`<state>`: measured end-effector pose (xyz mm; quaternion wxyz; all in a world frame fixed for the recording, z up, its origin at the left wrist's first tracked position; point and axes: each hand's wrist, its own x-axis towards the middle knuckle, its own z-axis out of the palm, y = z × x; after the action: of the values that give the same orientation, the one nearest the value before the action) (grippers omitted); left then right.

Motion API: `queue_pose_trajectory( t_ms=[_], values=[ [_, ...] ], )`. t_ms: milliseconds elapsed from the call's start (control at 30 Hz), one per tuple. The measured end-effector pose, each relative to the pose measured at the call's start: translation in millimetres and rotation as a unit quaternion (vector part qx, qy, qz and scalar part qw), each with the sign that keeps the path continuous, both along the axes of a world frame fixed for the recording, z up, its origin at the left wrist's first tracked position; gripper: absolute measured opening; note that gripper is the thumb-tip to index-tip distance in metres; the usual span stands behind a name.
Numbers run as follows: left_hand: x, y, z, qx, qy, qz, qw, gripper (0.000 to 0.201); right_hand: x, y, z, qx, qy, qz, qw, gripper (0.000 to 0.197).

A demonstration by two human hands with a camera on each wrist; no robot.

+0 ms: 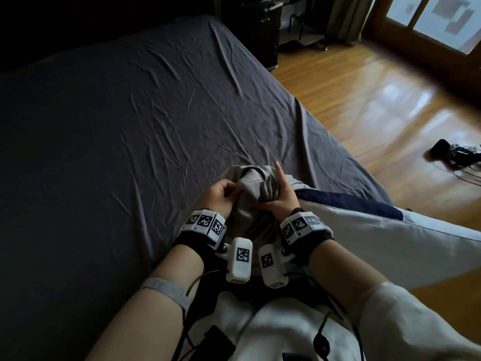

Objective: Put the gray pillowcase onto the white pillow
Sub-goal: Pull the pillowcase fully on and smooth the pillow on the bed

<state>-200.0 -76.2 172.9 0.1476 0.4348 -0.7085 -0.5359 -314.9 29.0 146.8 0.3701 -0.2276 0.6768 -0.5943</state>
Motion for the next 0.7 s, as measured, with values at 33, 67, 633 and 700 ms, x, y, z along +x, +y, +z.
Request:
queue_pose_trajectory(
  t_ms=[33, 67, 633, 700],
  values=[
    [0.0, -0.3, 1.2, -0.002, 0.001, -0.003, 1.0, 0.025, 0.0, -0.6, 0.2, 0.006, 0.005, -0.001, 1.0, 0.112],
    [0.5, -0.7, 4.4, -0.004, 0.006, -0.006, 1.0, 0.025, -0.4, -1.6, -0.3, 0.011, 0.006, -0.003, 1.0, 0.11],
    [21.1, 8.4, 24.1, -0.058, -0.041, -0.002, 0.997, 0.009, -13.7, -7.9, 10.9, 0.012, -0.105, -0.084, 0.991, 0.092],
    [19.9, 11.0, 21.8, -0.1, -0.045, -0.032, 0.994, 0.031, -14.5, -8.8, 13.6, 0.005, -0.128, -0.095, 0.987, 0.092]
  ],
)
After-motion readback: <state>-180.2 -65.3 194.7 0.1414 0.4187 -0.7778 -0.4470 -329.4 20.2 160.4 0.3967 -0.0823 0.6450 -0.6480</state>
